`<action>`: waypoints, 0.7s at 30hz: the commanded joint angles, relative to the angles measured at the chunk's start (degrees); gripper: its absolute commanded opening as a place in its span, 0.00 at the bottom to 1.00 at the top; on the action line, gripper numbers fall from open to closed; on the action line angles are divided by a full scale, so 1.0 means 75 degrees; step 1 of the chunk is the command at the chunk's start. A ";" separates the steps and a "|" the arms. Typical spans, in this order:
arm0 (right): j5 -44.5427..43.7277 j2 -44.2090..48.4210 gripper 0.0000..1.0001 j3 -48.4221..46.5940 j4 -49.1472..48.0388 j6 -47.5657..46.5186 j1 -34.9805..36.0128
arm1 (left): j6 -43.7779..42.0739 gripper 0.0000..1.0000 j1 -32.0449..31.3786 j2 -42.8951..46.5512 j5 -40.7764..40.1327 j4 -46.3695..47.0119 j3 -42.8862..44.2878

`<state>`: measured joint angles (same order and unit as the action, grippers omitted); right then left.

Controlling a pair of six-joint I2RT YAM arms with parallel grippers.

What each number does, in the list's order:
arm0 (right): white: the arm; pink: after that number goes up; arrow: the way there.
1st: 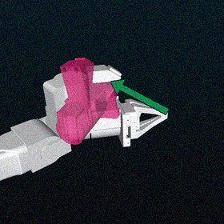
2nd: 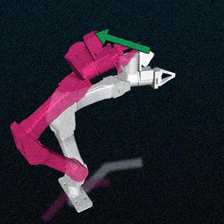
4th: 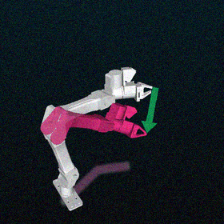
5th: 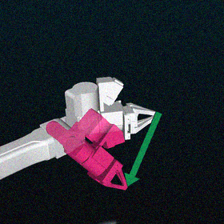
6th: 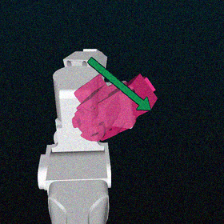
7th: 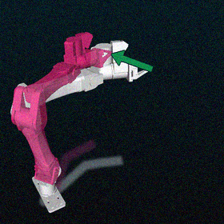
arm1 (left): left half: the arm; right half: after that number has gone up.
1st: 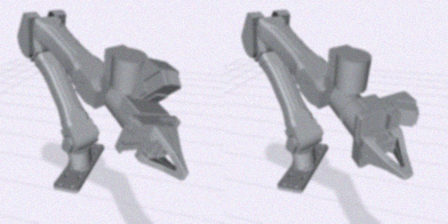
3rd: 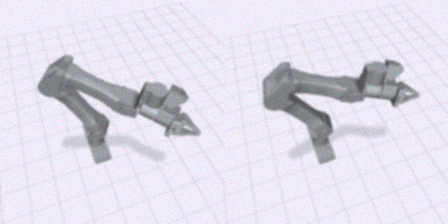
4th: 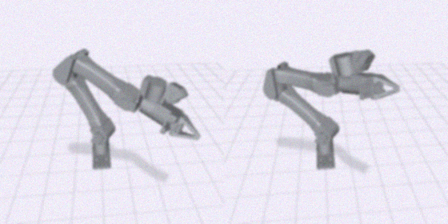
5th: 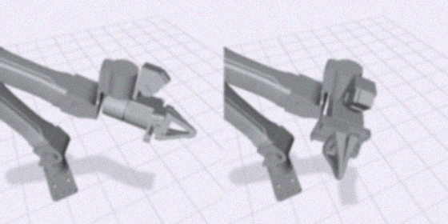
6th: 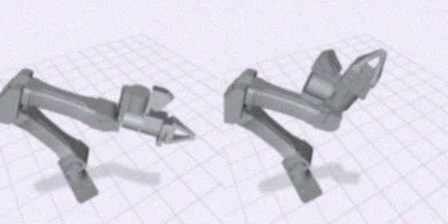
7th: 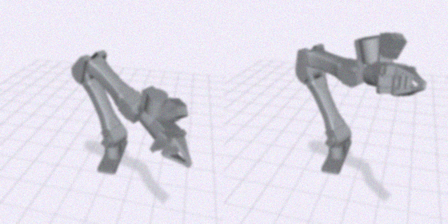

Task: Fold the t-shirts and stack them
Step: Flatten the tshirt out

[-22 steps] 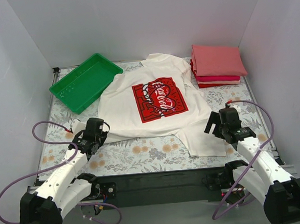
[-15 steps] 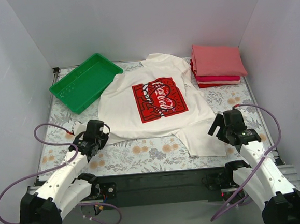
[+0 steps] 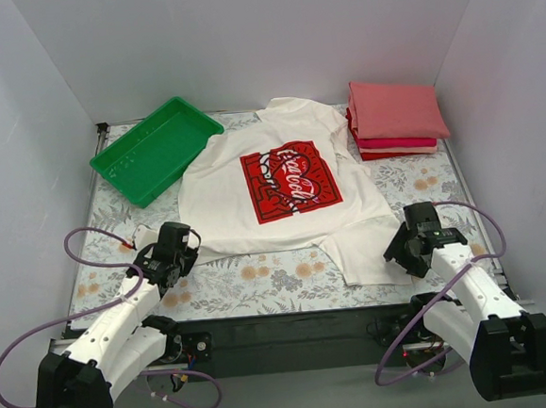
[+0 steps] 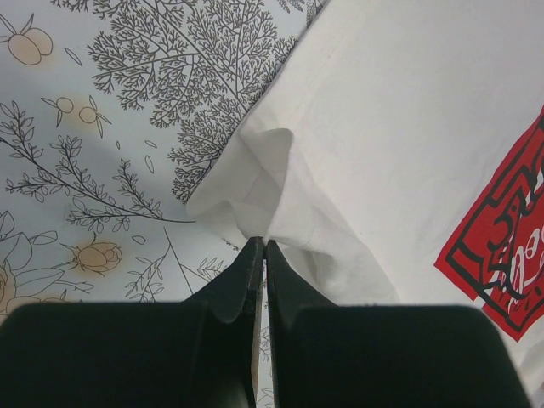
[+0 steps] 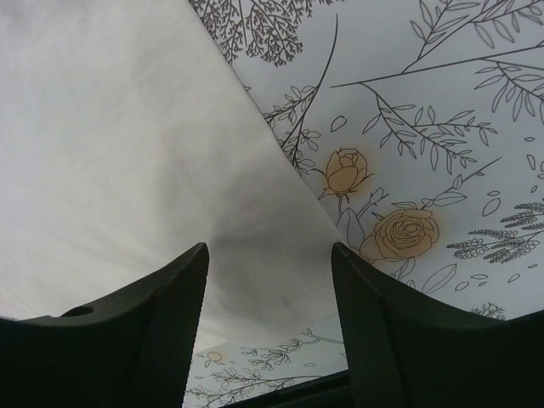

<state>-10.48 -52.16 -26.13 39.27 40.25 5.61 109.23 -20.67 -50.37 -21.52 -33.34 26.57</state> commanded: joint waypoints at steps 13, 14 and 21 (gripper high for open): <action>0.0542 -0.0873 0.20 0.0296 -0.0724 -0.0397 -0.0115 | -0.0009 0.00 0.0049 -0.0058 -0.0295 -0.0042 0.0067; 0.0519 -0.0838 0.16 0.0285 -0.0747 -0.0479 -0.0115 | -0.0009 0.00 0.0048 -0.0058 -0.0295 -0.0043 0.0079; 0.0484 -0.0218 0.01 -0.0124 -0.0876 -0.1064 -0.0115 | -0.0138 0.00 0.0048 0.0082 -0.0237 0.0074 0.0207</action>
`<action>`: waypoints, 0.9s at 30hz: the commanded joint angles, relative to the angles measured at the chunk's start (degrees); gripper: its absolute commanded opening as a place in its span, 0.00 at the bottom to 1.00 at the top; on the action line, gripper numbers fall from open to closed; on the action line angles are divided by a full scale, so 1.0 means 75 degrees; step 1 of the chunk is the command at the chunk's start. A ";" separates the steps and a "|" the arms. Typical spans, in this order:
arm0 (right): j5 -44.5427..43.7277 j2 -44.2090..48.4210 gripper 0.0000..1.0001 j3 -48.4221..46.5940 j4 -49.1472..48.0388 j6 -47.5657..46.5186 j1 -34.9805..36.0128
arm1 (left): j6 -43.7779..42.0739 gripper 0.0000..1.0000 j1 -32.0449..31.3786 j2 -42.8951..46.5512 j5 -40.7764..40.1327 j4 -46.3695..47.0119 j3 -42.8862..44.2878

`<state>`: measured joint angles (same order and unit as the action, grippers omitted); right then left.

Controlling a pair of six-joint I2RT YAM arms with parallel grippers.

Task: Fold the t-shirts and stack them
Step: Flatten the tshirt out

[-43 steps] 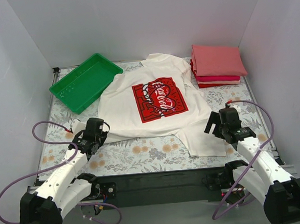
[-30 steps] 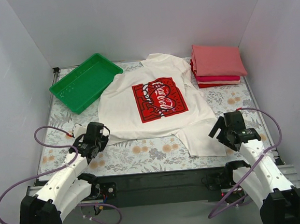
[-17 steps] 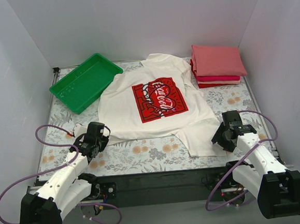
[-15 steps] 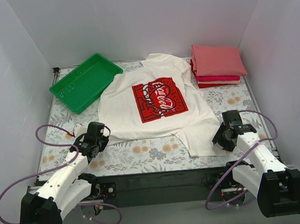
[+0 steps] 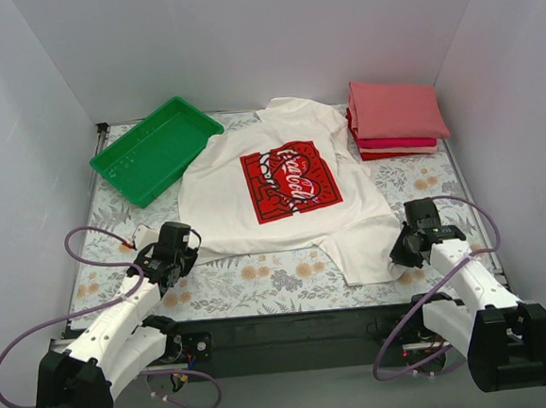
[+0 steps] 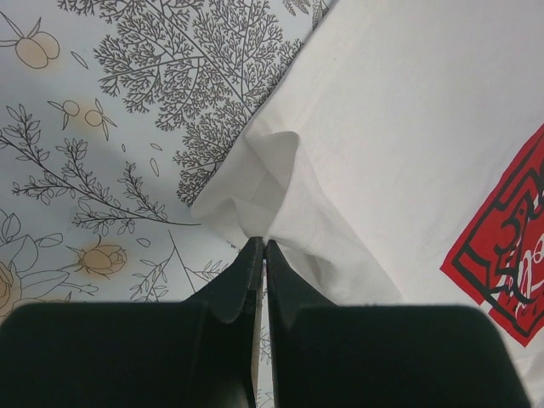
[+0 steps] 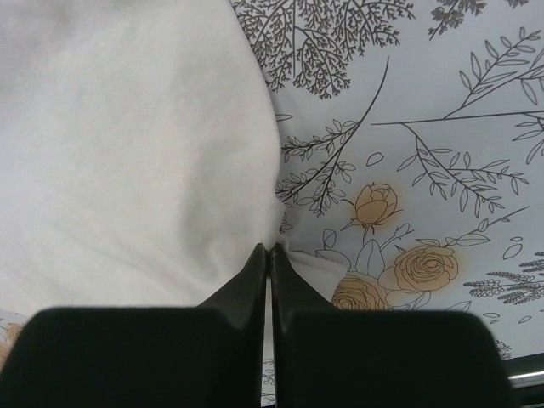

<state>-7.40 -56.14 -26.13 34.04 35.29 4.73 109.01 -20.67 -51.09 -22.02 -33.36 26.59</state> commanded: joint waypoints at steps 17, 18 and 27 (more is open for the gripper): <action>-0.1099 0.1860 0.01 -0.3803 -0.1316 -0.1470 0.0002 | -0.0530 0.00 0.0049 0.1186 -0.0474 0.0417 0.2629; -0.1146 0.1872 0.01 -0.4014 -0.1305 -0.1656 0.0002 | -0.0670 0.00 0.0048 0.1338 -0.0486 0.0452 0.2921; -0.1486 0.1732 0.01 -0.6636 -0.1176 -0.2115 0.0002 | -0.1596 0.00 0.0060 0.1820 -0.0791 0.0734 0.4820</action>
<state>-15.40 -43.33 -67.79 27.20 21.98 4.80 101.82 -20.69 -38.39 -24.97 -30.15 56.99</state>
